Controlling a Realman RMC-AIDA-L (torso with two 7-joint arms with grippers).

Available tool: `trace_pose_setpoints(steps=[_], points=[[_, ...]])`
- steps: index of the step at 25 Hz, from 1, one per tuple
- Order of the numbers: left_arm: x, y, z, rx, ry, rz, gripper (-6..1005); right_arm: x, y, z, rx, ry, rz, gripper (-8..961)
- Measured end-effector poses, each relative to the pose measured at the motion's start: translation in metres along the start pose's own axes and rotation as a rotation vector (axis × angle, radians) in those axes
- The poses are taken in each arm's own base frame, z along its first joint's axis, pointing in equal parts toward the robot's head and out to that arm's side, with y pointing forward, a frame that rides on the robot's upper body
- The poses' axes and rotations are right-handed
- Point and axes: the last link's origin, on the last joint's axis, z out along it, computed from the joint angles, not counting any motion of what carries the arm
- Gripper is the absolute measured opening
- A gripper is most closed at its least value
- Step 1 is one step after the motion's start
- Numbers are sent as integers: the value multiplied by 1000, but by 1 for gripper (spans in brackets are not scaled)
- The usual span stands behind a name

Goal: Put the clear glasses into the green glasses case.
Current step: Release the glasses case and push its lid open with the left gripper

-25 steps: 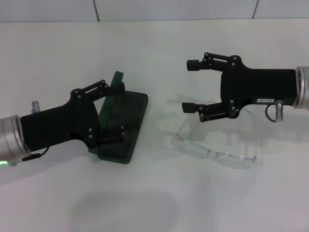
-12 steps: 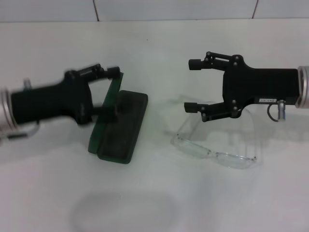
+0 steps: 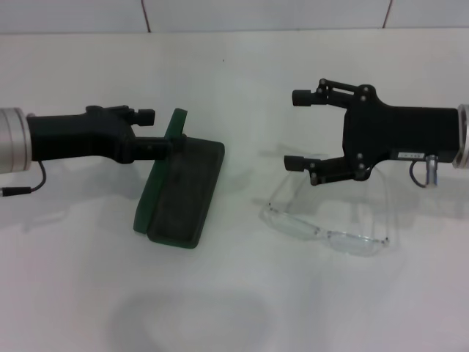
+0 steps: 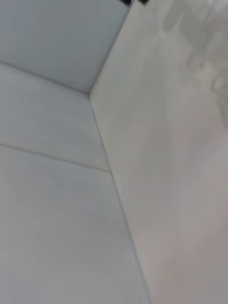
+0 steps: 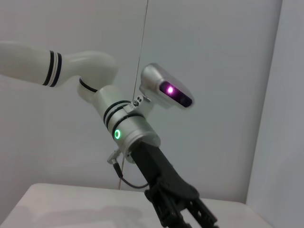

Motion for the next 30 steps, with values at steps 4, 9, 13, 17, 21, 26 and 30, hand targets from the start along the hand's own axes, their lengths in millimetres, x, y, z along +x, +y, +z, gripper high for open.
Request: trace_pose_setpoints(steps=[4,9,13,17,21,26,30], points=[[-3,-5,4,37,-23,-78,876,0,0,0,0,1,-6,888],[-10,-9,10,68,-63,-110,875,1,1,0,-9,10,-14,887],[-16,-12,15,89,-90,-132,871,1,2,0,-13,7,-15,886],[-20,-15,22,97,-120,-145,864,1,2,1,-12,8,-15,884],[-22,-17,31,106,-176,-156,858,2,4,2,-18,12,-13,883],[-23,-18,36,125,-204,-156,850,3,5,4,-17,13,-11,881],[-22,-19,35,130,-200,-155,843,3,5,4,-18,13,-10,880]])
